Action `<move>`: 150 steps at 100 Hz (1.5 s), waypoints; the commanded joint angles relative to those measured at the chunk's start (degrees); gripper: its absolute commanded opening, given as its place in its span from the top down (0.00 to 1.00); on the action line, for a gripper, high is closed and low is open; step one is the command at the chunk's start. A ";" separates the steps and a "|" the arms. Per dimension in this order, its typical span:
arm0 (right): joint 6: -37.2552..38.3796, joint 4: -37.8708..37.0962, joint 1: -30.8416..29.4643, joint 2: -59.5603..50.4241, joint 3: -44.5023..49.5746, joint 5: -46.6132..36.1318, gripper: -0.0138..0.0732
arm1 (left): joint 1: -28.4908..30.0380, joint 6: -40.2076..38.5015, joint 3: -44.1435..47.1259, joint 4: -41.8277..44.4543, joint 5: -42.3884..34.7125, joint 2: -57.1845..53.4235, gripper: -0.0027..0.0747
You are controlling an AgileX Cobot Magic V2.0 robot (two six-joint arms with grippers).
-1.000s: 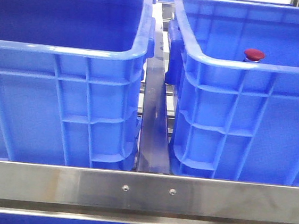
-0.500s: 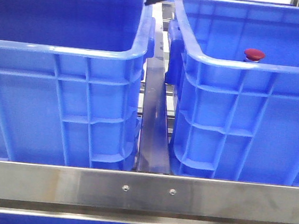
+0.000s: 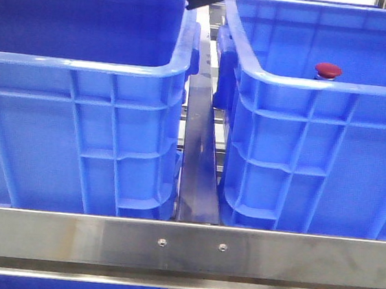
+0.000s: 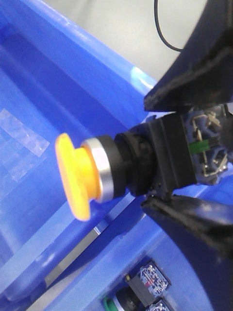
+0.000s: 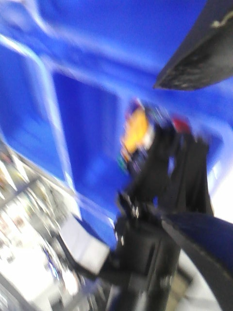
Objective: Pick red and yellow buttons and place in box
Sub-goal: 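Grasp the yellow button with the right gripper from the left gripper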
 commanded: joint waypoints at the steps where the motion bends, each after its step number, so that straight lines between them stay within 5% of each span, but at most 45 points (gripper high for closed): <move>1: 5.99 2.91 -0.29 5.52 -5.31 6.57 0.22 | -0.42 0.05 -1.77 -1.49 -2.95 -2.01 0.81; 35: 8.28 7.67 2.99 24.60 -15.73 11.67 0.22 | -0.42 0.05 -1.77 -1.49 -2.95 -2.01 0.81; 65: 8.14 8.02 7.16 30.79 -19.25 11.63 0.23 | -0.42 0.05 -1.77 -1.49 -3.06 -2.01 0.81; 87: 7.87 8.02 7.16 30.79 -19.25 11.69 0.54 | -0.42 0.05 -1.77 -1.49 -3.06 -2.01 0.81; 102: 7.87 8.02 7.16 30.79 -19.25 11.80 0.58 | -0.42 0.05 -1.77 -1.49 -2.95 -2.01 0.79; 114: 7.81 8.02 7.16 30.79 -19.25 11.86 0.58 | -0.42 0.05 -1.77 -1.49 -2.85 -2.01 0.64; 133: 7.84 8.02 7.05 30.79 -19.25 11.63 0.58 | -0.30 0.05 -1.88 -1.49 -2.34 -2.01 0.17; 150: 7.13 7.88 4.82 30.79 -20.73 9.16 0.58 | -0.20 0.05 -1.88 -1.49 -2.23 -2.13 0.17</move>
